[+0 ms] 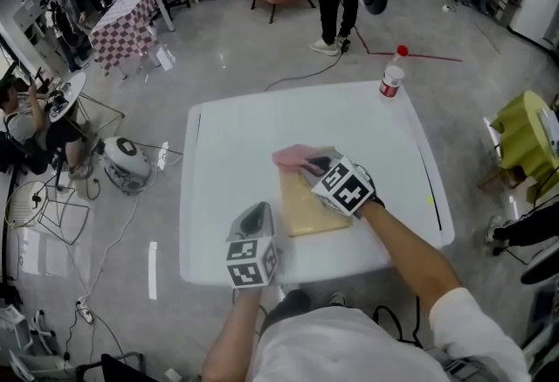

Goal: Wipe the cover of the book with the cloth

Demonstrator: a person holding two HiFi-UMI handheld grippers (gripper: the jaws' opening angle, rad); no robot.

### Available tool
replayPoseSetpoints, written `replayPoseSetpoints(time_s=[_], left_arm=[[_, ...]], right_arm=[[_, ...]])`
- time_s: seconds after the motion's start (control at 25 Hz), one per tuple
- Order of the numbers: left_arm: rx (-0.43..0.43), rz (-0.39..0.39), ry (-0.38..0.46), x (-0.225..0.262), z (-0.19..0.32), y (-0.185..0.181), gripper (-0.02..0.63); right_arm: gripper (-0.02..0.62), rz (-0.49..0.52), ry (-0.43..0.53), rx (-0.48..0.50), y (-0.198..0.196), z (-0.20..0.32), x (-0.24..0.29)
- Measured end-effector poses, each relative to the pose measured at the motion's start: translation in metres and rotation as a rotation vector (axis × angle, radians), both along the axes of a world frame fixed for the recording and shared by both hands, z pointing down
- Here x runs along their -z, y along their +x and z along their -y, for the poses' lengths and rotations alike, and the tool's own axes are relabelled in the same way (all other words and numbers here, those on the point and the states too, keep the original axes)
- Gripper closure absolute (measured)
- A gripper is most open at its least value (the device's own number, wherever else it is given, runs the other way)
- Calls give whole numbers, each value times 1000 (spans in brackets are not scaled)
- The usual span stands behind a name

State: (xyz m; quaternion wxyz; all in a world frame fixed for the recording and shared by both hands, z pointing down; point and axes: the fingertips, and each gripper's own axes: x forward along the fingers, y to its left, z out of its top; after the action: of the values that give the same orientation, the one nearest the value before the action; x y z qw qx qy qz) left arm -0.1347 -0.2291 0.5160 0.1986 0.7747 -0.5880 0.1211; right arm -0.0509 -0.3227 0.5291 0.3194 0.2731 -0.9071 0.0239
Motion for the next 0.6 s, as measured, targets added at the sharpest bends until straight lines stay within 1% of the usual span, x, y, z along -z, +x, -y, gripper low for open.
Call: replayPoseSetpoints(time_s=[0.24, 0.6], left_arm=[[2, -2, 2, 0, -5, 8, 600], [15, 0, 0, 1, -20, 13, 600]], right_arm=[[560, -18, -41, 71, 7, -36, -11], [560, -9, -100, 162, 16, -96, -18]])
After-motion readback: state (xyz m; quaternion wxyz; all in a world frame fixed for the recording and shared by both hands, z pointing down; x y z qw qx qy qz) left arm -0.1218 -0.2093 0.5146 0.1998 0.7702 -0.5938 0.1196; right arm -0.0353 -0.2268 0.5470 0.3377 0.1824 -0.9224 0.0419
